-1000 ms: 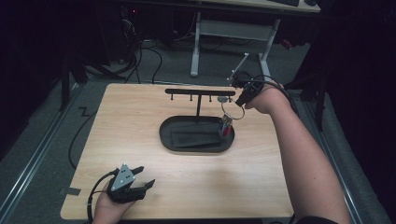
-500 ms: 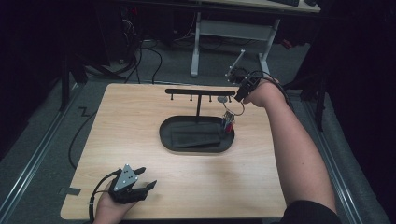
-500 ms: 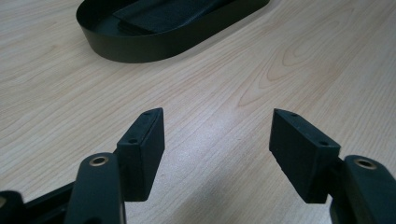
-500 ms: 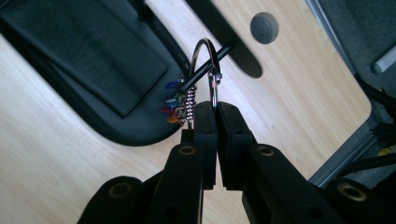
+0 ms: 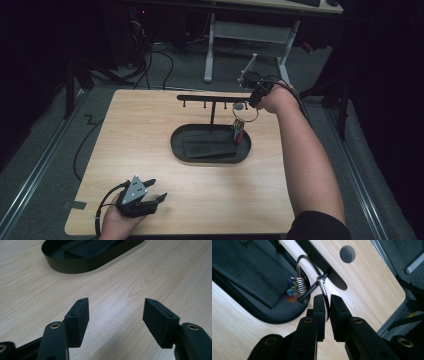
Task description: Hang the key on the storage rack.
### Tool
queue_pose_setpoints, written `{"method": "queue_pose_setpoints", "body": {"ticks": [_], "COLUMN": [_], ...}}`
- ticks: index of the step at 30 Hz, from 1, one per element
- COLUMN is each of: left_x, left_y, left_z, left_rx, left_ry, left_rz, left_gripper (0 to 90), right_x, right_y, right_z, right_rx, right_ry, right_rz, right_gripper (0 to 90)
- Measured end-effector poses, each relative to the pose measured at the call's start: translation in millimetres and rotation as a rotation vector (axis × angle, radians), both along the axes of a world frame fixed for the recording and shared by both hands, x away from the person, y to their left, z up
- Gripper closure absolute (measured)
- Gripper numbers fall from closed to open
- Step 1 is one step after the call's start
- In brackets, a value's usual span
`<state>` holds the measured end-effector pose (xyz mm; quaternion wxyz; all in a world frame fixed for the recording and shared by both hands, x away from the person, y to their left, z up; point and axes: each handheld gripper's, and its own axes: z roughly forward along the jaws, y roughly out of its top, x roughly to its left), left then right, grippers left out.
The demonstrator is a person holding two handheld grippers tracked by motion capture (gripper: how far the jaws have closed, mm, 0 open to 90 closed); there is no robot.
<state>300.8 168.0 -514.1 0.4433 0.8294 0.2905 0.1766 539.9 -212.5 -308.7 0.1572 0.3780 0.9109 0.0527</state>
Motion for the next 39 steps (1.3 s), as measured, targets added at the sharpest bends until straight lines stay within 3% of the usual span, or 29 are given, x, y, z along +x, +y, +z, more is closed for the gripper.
{"method": "queue_pose_setpoints", "body": {"ticks": [4, 6, 11, 14, 18, 22, 26, 29, 33, 38, 39], "left_x": [1.6, 1.8, -0.2, -0.1, -0.8, -1.5, -1.1, -1.2, -1.3, -0.6, -0.2], "left_y": [-1.4, -1.5, -0.8, -0.4, 0.7, 3.0, 6.9, 8.8, 9.2, 7.8, 7.5], "left_z": [-2.2, -2.5, -1.6, -3.3, -3.1, -4.2, -3.7, -3.7, -4.9, -6.2, -6.7], "left_rx": [0.01, 0.006, 0.01, 0.006, 0.015, 0.012, -0.004, -0.025, -0.026, -0.024, -0.023], "left_ry": [0.002, 0.004, 0.003, 0.007, 0.007, 0.008, 0.011, 0.006, 0.013, 0.015, 0.02], "left_rz": [0.002, 0.005, 0.004, 0.01, 0.009, 0.027, 0.047, 0.058, 0.059, 0.055, 0.052], "left_gripper": [38.3, 38.0, 37.9, 37.7, 37.8, 36.7, 33.9, 32.9, 31.2, 29.6, 29.5], "right_x": [-5.3, -8.2, -15.5, -21.7, -26.6, -30.1, -35.9, -40.2, -49.1, -66.3, -69.2], "right_y": [3.2, -0.1, -1.7, -2.3, -2.6, -4.8, -10.6, -13.6, -20.3, -23.6, -25.0], "right_z": [3.1, 5.4, 3.6, 4.6, 1.3, -1.4, -6.5, -11.1, -24.4, -38.9, -40.9], "right_rx": [0.019, 0.065, 0.077, 0.126, 0.167, 0.204, 0.244, 0.242, 0.268, 0.318, 0.329], "right_ry": [-0.024, -0.045, -0.062, -0.084, -0.1, -0.139, -0.183, -0.212, -0.223, -0.276, -0.296], "right_rz": [-0.003, -0.011, -0.017, -0.035, -0.027, -0.06, -0.098, -0.093, -0.107, -0.123, -0.105], "right_gripper": [74.6, 67.6, 56.6, 50.8, 36.7, 21.2, 14.9, 14.6, 14.1, 14.5, 14.6]}}
